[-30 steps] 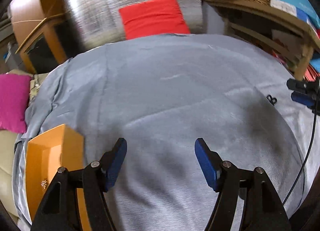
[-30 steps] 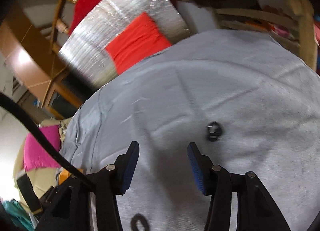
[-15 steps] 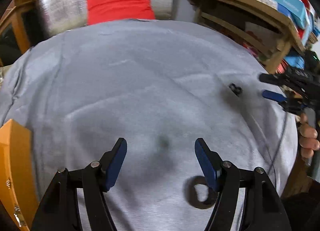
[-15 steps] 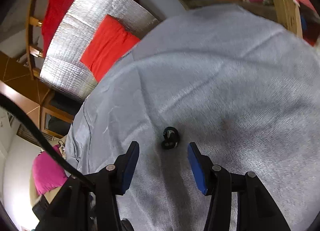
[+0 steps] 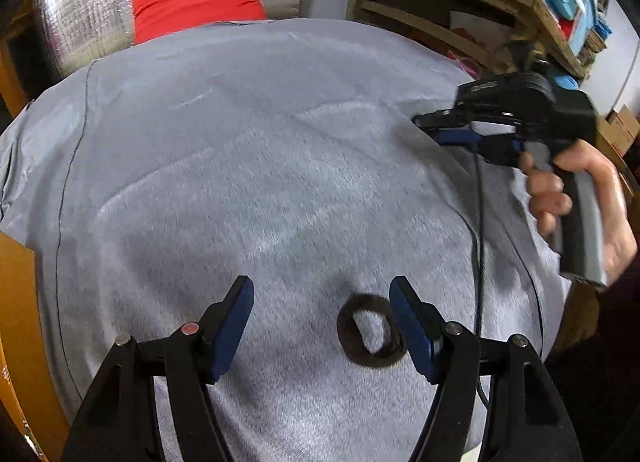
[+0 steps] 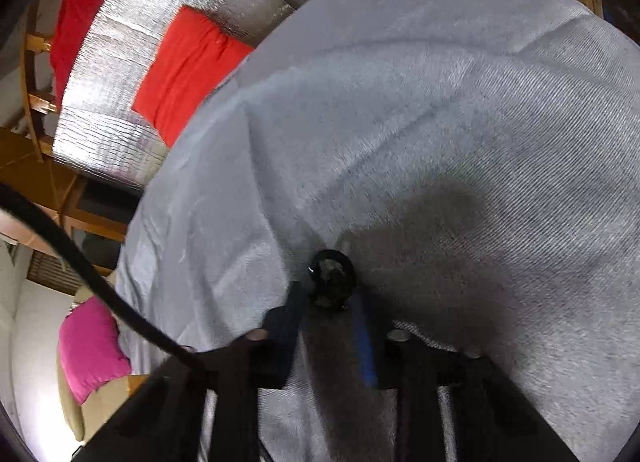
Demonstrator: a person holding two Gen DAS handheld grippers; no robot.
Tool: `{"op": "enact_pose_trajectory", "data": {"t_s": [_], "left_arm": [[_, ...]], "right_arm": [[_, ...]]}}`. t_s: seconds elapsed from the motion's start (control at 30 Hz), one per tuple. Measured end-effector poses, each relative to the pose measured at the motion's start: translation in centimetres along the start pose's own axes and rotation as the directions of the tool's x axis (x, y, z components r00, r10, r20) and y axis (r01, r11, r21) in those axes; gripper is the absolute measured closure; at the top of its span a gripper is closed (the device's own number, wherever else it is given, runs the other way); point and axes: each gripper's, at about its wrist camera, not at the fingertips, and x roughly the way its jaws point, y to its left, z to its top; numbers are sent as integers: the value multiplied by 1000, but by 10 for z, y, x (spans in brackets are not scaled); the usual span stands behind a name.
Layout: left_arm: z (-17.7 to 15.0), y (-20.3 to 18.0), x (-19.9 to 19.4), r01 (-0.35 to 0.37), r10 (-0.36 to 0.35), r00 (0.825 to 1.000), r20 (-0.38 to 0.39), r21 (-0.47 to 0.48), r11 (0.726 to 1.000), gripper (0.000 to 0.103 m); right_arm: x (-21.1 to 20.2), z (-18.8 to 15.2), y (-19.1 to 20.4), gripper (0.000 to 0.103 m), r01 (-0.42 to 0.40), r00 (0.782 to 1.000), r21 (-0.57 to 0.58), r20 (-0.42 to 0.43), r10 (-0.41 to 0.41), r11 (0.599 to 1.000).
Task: Organize jewelry
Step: 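Grasp the black fabric hair tie with the left tool while the right tool grasps the black ring ornament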
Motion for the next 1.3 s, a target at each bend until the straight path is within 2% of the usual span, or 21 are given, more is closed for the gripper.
{"op": "enact_pose_trajectory", "data": {"t_s": [0.1, 0.3, 0.4, 0.47, 0.6, 0.73, 0.8, 0.83, 0.87, 1.07, 1.17, 1.2, 1.3], "left_arm": [[-7, 0, -2, 55, -55, 998, -12, 18, 998, 32], [-18, -5, -5, 137, -136, 990, -24, 64, 988, 32], [-18, -4, -2, 156, -155, 988, -26, 48, 987, 34], [-18, -5, 2, 153, -152, 988, -35, 43, 987, 44], [-18, -12, 9, 163, -160, 986, -56, 54, 985, 51], [-20, -13, 17, 172, -169, 983, -68, 44, 984, 64], [-19, -13, 17, 188, -186, 981, -63, 31, 982, 74], [-18, -12, 18, 197, -195, 979, -59, 20, 980, 87], [-16, -10, 21, 210, -209, 976, -60, 8, 978, 92], [-9, -9, 16, 204, -204, 979, -19, 4, 979, 93], [-5, -8, 12, 192, -192, 981, 2, -3, 981, 92], [-4, -7, 12, 188, -188, 982, 7, -10, 982, 92], [-4, -2, 8, 170, -169, 985, 24, -26, 985, 92]], "right_arm": [[3, 0, -2, 94, 22, 1000, 8, 12, -22, 1000], [-9, 1, -2, 95, 15, 999, -4, 53, -15, 1000], [-19, 2, 0, 95, 2, 997, -12, 76, -1, 1000], [-24, 1, 3, 95, 11, 996, -30, 93, -8, 999], [-26, -1, 13, 95, -9, 995, -68, 95, 16, 998], [-28, -2, 13, 95, -44, 995, -66, 83, 49, 997], [-31, 1, 9, 95, -59, 994, -44, 87, 62, 997], [-33, 2, 6, 95, -63, 994, -33, 90, 66, 997], [-34, 3, 4, 95, -68, 993, -24, 92, 70, 997], [-31, 6, -13, 91, -91, 995, 71, 58, 87, 993], [-26, 7, -15, 84, -95, 995, 94, 47, 91, 991], [-24, 7, -16, 79, -84, 996, 94, 48, 80, 992], [-14, 8, -13, 77, -73, 997, 96, 33, 70, 993]]}}
